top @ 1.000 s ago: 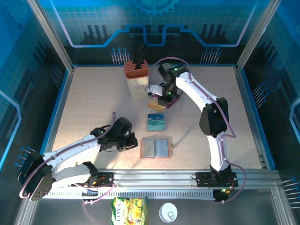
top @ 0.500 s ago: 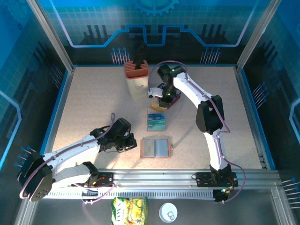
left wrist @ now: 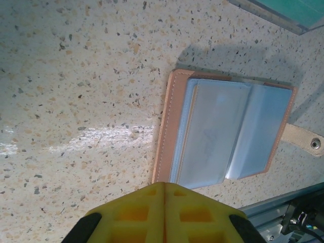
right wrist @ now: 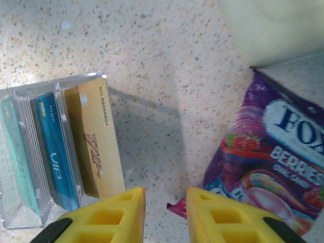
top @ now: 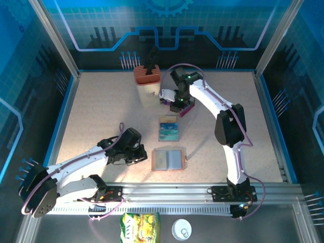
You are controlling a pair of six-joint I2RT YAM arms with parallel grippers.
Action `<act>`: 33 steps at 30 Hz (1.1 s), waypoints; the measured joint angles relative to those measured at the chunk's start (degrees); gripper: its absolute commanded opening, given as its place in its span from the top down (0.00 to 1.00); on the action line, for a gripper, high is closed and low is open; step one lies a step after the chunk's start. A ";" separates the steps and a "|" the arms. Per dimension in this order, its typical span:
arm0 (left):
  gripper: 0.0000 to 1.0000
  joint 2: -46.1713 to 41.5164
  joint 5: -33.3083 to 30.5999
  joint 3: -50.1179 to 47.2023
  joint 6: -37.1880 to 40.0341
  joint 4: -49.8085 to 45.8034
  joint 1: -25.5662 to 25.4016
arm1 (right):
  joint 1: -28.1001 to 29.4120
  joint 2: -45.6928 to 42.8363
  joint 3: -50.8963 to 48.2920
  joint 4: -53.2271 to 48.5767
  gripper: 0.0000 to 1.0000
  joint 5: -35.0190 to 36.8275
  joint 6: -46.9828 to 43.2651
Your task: Take the credit cards out of the card holder
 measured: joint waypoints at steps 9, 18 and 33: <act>0.94 2.12 0.98 0.00 0.09 1.84 0.00 | 1.27 -12.24 -17.68 10.29 0.72 -2.19 11.28; 0.94 5.97 2.80 0.00 0.42 5.64 0.00 | 5.18 -32.83 -40.92 24.98 0.73 -5.90 35.39; 0.95 9.92 5.01 -1.01 0.44 10.62 -0.28 | 17.44 -42.64 -60.87 38.03 0.75 -7.06 65.24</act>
